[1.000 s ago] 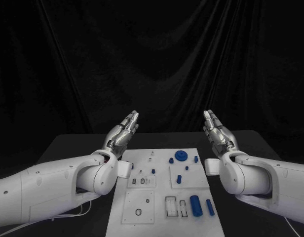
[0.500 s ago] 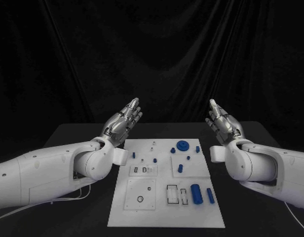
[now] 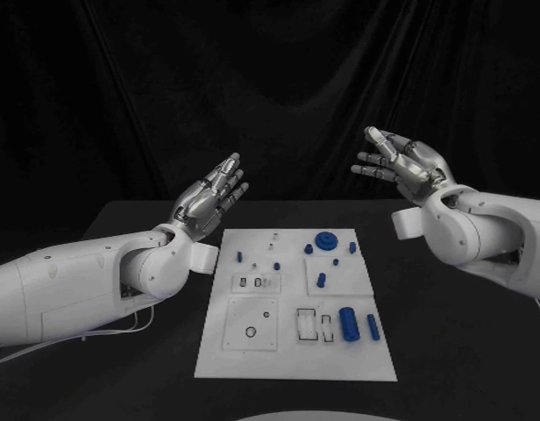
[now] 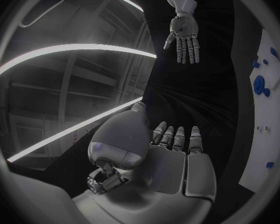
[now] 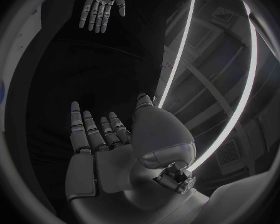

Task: Assemble the parts on the task board

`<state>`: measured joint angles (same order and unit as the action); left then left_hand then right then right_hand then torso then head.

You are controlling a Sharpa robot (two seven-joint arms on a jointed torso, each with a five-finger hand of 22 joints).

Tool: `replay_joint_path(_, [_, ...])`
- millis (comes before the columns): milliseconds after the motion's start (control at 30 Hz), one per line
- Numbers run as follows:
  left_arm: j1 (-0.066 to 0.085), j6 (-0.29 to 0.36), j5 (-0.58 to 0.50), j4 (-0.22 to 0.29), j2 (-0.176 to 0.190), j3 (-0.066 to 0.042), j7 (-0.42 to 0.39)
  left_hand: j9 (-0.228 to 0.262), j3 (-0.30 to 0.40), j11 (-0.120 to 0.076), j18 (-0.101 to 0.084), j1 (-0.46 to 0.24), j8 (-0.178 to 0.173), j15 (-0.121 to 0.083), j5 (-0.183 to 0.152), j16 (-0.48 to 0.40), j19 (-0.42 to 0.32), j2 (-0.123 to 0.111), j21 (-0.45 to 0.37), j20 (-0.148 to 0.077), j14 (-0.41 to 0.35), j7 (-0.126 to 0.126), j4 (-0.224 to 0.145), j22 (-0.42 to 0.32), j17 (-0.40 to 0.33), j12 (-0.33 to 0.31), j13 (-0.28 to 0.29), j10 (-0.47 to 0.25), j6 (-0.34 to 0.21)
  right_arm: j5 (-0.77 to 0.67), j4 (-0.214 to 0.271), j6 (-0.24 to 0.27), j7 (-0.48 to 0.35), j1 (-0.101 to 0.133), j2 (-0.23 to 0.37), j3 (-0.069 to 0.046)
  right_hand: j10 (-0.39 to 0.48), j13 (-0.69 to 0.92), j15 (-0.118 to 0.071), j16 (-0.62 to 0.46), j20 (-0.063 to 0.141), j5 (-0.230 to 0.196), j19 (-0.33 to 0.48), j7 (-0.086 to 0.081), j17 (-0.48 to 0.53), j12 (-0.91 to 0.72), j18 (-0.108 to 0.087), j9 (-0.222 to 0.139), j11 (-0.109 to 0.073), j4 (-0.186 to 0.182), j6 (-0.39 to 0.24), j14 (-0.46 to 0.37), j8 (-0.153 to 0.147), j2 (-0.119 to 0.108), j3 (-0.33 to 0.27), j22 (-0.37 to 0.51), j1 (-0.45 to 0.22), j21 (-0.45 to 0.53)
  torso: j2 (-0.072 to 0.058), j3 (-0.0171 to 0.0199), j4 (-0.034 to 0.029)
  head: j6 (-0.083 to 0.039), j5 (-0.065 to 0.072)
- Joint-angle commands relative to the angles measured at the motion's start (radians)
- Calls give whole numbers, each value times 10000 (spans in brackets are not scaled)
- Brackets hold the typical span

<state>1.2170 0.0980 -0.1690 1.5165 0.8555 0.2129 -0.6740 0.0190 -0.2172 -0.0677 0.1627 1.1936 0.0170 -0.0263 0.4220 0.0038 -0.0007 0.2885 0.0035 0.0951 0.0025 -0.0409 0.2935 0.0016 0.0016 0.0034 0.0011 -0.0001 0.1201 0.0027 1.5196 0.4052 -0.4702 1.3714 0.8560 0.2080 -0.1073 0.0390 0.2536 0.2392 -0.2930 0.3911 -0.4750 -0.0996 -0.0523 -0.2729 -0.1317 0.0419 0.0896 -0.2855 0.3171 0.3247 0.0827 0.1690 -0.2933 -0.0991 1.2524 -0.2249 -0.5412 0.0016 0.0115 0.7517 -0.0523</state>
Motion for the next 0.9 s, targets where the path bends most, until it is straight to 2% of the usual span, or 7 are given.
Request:
replay_joint_path(33, [35,-333,74,72,82,-12,-835,14,71,-13,160,114,38,106,64,-38,7,-19,-35,123,-25,8,-16,-16,-16,-34,-11,1,102,-1504,-188,-1096,1974,221,-8,-6,-254,27,86,647,12,59,-1053,-90,-114,-268,229,17,115,19,174,1204,47,-33,74,-112,245,-366,-4,-3,1,151,-37])
replay_joint_path(167, [37,-345,819,132,280,-13,-917,16,79,12,162,169,39,193,106,-38,7,-24,-35,207,-25,22,-11,-16,-16,-34,-11,1,121,-2606,-676,-1645,3171,584,-266,-6,-1217,136,-179,1263,84,208,-2364,-39,-185,-1200,33,54,678,272,581,2983,112,-202,148,-105,878,-610,-41,-36,-45,297,-85])
replay_joint_path(300, [38,-419,1293,161,377,-13,-963,22,94,41,163,277,47,284,137,-38,7,-37,-35,303,-25,52,-15,-16,-16,-34,-11,1,173,-4727,-1014,-1818,3742,778,-476,-6,-3085,248,-882,1790,237,-22,-4137,-256,-363,-2398,-513,146,999,705,1565,4923,351,-331,186,-220,1366,-1079,-97,-85,-78,350,-114])
replay_joint_path(333, [38,-430,1342,177,397,-13,-965,23,96,42,164,310,48,314,141,-38,7,-41,-35,330,-25,54,-15,-16,-16,-34,-11,1,183,-5229,-1053,-1836,3816,811,-505,-6,-3929,286,-1267,2397,662,-67,-5321,-359,-627,-2620,-557,275,992,1067,2593,6442,651,-351,318,-419,1792,-1584,-124,-108,-94,368,-118])
replay_joint_path(367, [39,-439,1396,204,424,-13,-965,21,93,45,163,356,45,395,147,-38,7,-40,-35,396,-25,57,-8,-16,-16,-34,-11,1,182,-5968,-1084,-1863,3921,854,-535,-6,-4709,275,-1729,3070,1161,-764,-6544,-517,-922,-2710,-491,433,722,1138,3793,7925,997,-352,337,-686,1842,-2198,-127,-111,-96,406,-133])
replay_joint_path(533, [43,-475,1564,397,648,-13,-997,26,84,58,161,418,49,496,175,-38,7,-49,-35,465,-25,61,-9,-16,-16,-34,-11,1,219,-10560,-1140,-2144,4458,1012,-778,-6,-5689,219,-2484,4203,1843,-1325,-8227,-271,-1624,-2065,-508,404,277,1697,4244,9868,907,-613,770,-1390,2426,-3473,-264,-173,-130,443,-196])
replay_joint_path(900, [176,-370,1633,766,968,-14,-1511,65,72,189,169,825,89,629,443,-38,7,-78,-35,591,-25,154,-9,-16,-16,-27,-4,21,654,-17090,-831,-2922,4912,1084,-988,-7,-7086,255,-3011,7072,2337,-1991,-8427,752,-4303,-217,-178,521,-342,1818,5161,10562,528,-1668,2186,-5690,2093,-7578,-512,-133,-237,522,66])
